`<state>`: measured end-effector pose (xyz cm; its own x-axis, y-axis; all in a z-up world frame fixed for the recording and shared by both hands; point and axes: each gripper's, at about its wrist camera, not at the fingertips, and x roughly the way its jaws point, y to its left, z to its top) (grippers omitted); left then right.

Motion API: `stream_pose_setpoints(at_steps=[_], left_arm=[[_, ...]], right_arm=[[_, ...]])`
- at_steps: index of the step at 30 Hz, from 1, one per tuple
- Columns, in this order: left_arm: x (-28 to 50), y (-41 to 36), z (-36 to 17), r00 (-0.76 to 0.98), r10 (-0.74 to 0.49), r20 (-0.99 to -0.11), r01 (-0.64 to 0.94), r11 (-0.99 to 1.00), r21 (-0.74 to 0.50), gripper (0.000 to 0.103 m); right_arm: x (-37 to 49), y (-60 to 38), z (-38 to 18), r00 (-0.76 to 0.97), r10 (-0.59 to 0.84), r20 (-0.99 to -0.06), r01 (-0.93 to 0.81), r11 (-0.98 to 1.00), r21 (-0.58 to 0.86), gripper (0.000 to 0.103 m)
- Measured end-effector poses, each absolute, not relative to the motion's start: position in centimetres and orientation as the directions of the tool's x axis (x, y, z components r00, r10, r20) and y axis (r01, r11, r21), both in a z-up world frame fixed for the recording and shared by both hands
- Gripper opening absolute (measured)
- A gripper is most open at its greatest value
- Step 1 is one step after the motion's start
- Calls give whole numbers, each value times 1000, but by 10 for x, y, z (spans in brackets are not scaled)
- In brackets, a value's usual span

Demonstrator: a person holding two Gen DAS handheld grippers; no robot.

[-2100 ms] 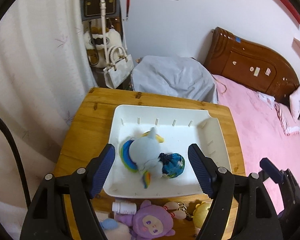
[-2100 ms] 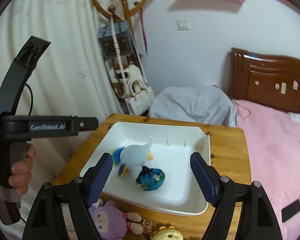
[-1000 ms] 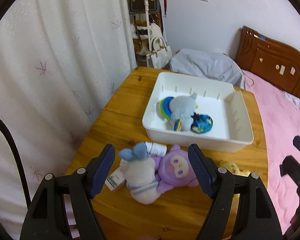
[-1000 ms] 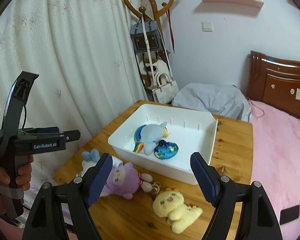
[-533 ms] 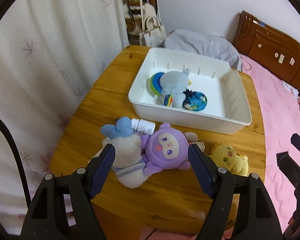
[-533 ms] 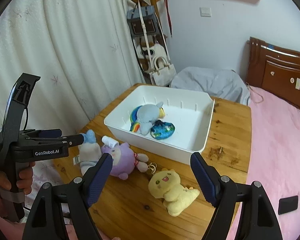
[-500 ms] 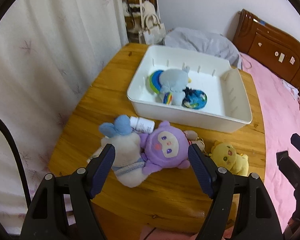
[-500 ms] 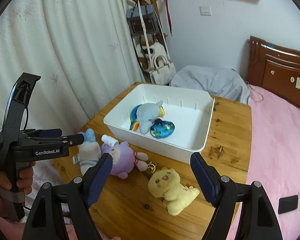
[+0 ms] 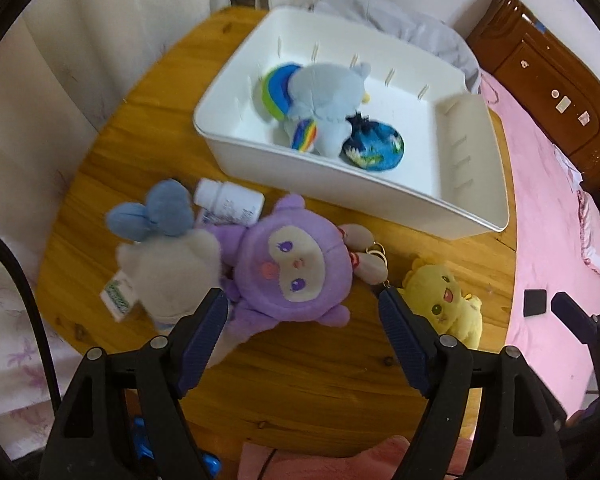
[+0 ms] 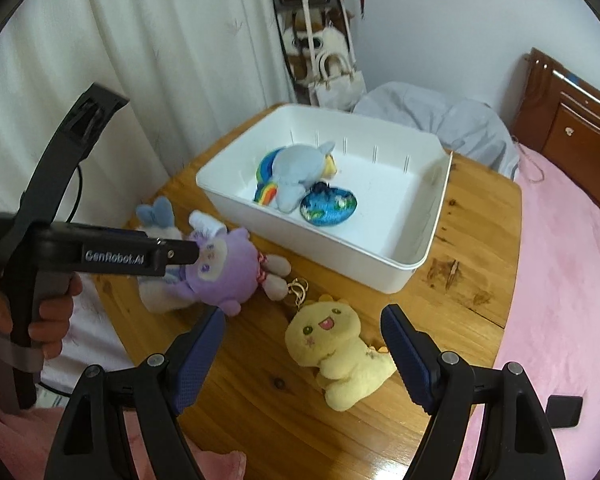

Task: Organize objects
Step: 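Grasp the purple doll with the left tool while the right tool grasps the yellow chick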

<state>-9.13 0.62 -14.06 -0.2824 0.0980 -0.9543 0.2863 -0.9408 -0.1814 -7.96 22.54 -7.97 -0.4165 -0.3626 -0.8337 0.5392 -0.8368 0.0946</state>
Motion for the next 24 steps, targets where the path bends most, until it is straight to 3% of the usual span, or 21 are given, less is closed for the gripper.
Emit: stream_pose_setpoints(at_steps=[14,24], left_arm=[[-117,-1,-183,-193,183,-964,358,-902,-243,82],[-124,-7,-207,-147,160,-976,411,-888,-207,89]], right_arm=[[-98,206,-117,-307,-256,-917,582,-813,32,81],[-107,197,-147,-227,-197,-954,598,-801,23,81]])
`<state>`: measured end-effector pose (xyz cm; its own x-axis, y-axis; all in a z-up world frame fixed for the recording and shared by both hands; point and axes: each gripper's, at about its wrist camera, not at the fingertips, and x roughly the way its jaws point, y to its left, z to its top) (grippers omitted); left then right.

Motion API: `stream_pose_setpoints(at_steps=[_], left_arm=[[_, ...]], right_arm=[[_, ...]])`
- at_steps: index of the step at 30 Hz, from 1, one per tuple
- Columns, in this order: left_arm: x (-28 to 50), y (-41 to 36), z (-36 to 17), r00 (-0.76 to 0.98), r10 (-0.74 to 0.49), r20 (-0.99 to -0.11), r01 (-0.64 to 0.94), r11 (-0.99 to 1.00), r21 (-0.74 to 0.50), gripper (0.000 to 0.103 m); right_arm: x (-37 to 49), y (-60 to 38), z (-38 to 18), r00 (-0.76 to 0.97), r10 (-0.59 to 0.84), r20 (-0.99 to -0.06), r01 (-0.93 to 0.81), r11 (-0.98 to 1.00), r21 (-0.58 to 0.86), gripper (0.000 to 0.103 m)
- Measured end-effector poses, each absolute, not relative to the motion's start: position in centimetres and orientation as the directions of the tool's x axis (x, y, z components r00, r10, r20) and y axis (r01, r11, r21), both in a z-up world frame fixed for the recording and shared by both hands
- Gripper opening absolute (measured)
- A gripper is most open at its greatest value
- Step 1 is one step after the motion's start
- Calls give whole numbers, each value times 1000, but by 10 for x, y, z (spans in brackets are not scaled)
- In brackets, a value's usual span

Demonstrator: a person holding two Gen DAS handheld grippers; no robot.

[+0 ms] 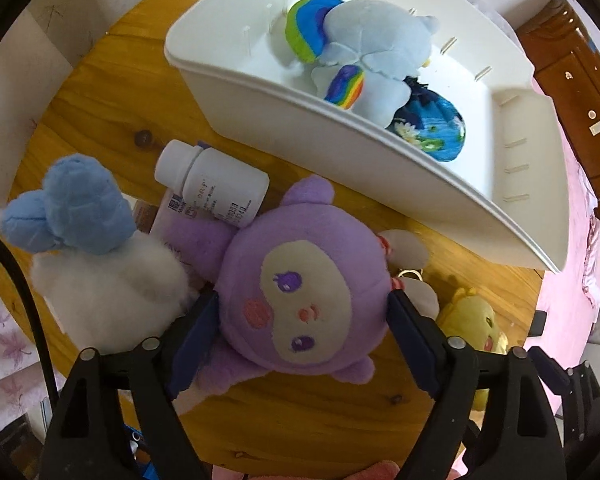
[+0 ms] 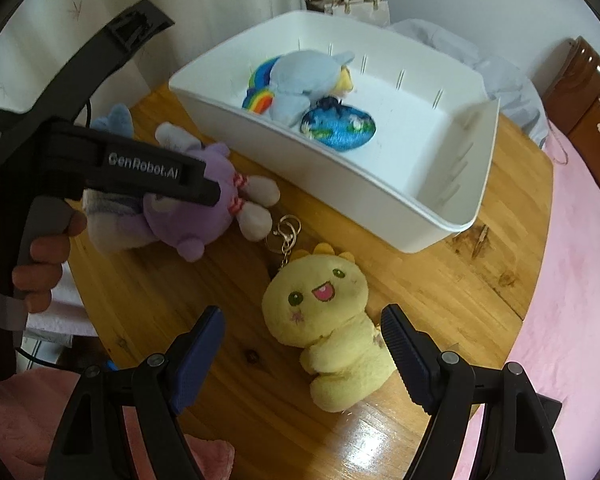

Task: Organize objects
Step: 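Grasp the purple doll with the left tool while the right tool grasps the yellow chick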

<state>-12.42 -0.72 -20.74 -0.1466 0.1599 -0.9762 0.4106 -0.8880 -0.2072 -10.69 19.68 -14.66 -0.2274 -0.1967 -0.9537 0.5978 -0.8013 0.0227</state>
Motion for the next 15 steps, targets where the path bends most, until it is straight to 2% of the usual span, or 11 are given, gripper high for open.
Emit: stream_pose_setpoints(at_steps=[15], left_arm=[[-131,0,-218,-101,132,-986,393,-905,-162,95]], right_arm=[[-121,199,-178,-190,-162,-968,539,-841,35,81]])
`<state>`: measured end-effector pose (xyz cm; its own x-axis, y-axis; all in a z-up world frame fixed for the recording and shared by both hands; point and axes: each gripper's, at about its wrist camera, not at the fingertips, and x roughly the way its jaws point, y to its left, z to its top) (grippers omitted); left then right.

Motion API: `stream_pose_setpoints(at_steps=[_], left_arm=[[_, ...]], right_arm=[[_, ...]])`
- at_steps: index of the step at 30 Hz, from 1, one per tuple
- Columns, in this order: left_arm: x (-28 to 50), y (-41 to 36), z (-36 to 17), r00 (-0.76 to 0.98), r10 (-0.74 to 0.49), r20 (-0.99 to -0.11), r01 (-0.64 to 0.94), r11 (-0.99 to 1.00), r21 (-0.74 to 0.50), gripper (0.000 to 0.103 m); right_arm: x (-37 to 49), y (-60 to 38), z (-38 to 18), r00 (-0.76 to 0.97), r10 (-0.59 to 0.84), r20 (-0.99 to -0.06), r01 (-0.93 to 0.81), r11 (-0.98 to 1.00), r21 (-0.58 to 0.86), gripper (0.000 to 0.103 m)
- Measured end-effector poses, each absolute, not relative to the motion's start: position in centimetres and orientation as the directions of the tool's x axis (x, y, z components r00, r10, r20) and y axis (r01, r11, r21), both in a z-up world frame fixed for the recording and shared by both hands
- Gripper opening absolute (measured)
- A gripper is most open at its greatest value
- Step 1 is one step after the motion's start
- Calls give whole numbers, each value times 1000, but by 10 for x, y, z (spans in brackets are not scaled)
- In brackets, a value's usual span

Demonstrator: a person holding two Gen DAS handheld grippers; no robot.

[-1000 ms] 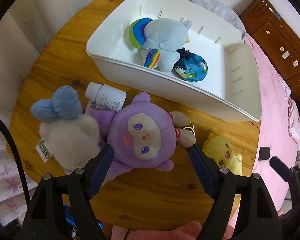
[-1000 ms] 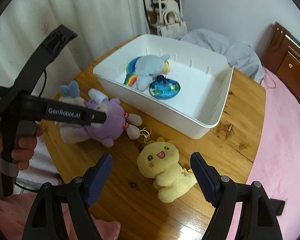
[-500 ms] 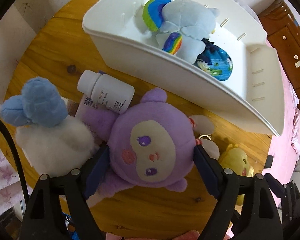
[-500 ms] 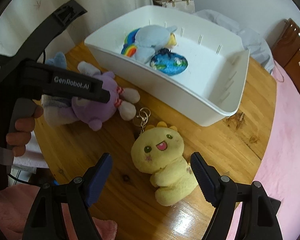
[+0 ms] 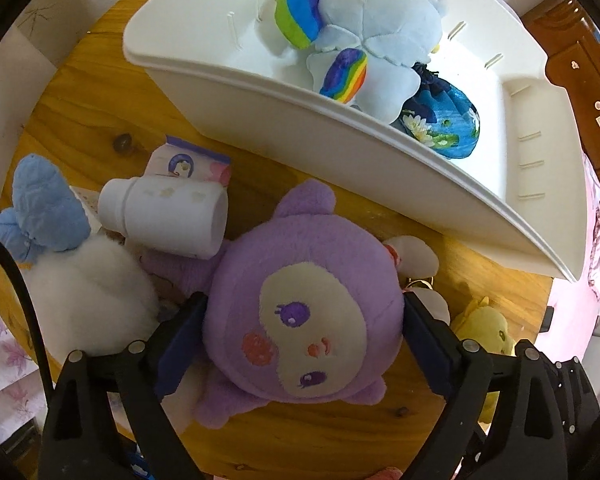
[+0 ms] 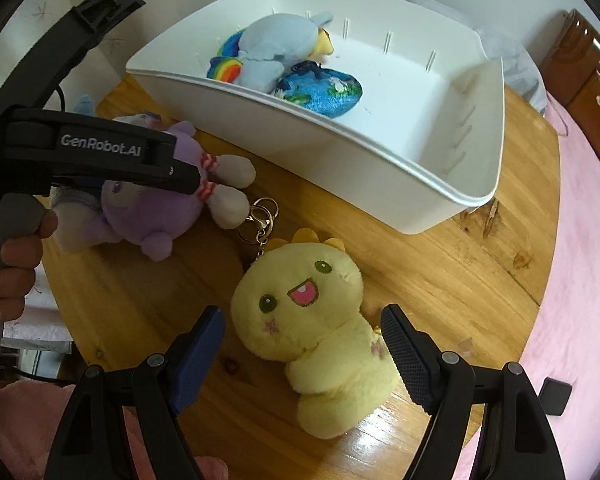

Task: Organize objects
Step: 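Grasp the purple doll with the left tool while the right tool grasps the yellow chick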

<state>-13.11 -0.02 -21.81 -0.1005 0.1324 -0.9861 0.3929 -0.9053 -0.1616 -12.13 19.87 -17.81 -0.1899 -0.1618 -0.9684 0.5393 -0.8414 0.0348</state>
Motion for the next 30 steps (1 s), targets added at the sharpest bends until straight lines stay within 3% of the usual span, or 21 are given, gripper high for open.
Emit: stream_pose_setpoints(at_steps=[27,30], left_arm=[[-125,19,-221,-44,100,-994,337,-935,-110,98],[-123,20,-219,-44,100,-994,343,-933,-109,98]], right_arm=[[-118,187,-202,-171,-140,-975,582,-813,15,81],[-116,188,-200,-177,-141,-974,579,-815,13,74]])
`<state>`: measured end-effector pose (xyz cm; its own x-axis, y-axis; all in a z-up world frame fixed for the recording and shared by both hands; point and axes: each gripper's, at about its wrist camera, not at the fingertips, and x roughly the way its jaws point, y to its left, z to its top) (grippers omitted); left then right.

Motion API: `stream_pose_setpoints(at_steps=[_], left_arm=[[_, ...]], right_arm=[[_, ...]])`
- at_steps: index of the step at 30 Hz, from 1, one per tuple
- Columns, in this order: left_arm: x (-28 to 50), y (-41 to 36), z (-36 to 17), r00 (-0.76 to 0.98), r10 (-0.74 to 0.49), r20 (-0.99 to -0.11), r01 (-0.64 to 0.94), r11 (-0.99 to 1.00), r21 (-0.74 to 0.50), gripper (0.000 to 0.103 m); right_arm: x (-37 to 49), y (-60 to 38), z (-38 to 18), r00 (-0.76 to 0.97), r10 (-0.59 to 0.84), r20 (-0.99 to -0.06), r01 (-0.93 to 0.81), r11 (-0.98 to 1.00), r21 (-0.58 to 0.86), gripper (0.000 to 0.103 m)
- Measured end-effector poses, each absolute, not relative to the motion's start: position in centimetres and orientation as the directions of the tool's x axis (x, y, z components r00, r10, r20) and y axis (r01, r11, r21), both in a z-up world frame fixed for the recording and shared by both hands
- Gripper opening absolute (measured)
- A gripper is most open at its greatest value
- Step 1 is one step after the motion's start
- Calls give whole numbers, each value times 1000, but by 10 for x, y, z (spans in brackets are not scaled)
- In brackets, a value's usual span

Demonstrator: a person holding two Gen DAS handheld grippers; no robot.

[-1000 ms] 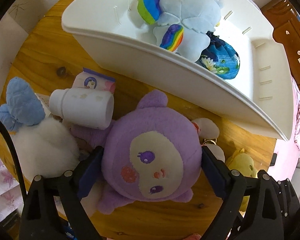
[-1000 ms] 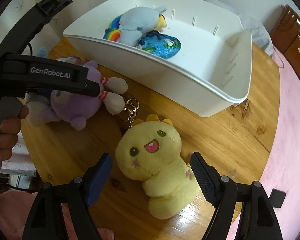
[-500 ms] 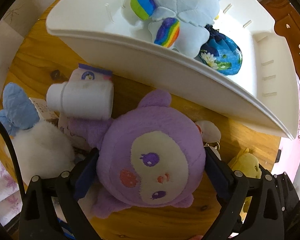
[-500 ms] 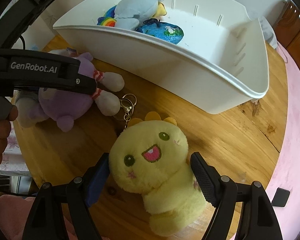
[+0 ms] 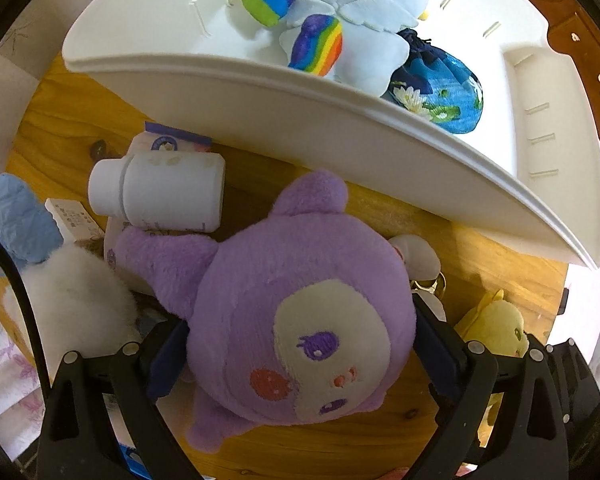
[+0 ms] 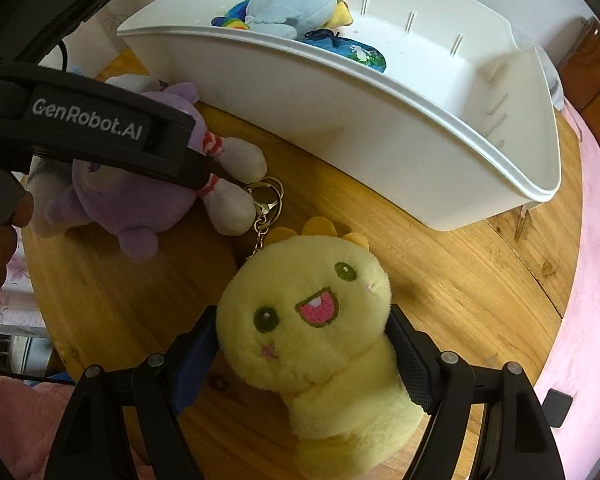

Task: Organize objects
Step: 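Grasp the purple doll with the left tool while the right tool grasps the yellow chick, then lift and carry the purple doll and yellow chick over the tray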

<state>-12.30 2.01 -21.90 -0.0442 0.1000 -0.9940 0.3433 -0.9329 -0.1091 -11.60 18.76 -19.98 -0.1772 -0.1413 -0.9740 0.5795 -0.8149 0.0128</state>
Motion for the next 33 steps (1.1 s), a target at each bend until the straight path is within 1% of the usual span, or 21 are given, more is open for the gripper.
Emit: stream_pose_setpoints(at_steps=[9,13,20,29,33], left_arm=[[-113,23,-216,-49,145,-988,345,-926,-153,91],[-107,28,-212,-49,144,-988,325,-933,-152,88],[-97,41,-203,-11,132,-991,280,-951,-129,86],[-76,50,-151,-71,74,-995,202,-976,-87,86],[-63,53,-122,-121,59,-991,169,-983,-79,86]], right_arm=[[-107,190,-194,-153,-159,-975,583,-812,41,72],[-101,190,-189,-147,-173,-974,590,-806,54,70],[-91,195,-175,-135,-217,-967,578,-810,101,69],[-78,209,-134,-180,-297,-938,563,-813,150,69],[-77,221,-118,-222,-320,-921,566,-811,145,69]])
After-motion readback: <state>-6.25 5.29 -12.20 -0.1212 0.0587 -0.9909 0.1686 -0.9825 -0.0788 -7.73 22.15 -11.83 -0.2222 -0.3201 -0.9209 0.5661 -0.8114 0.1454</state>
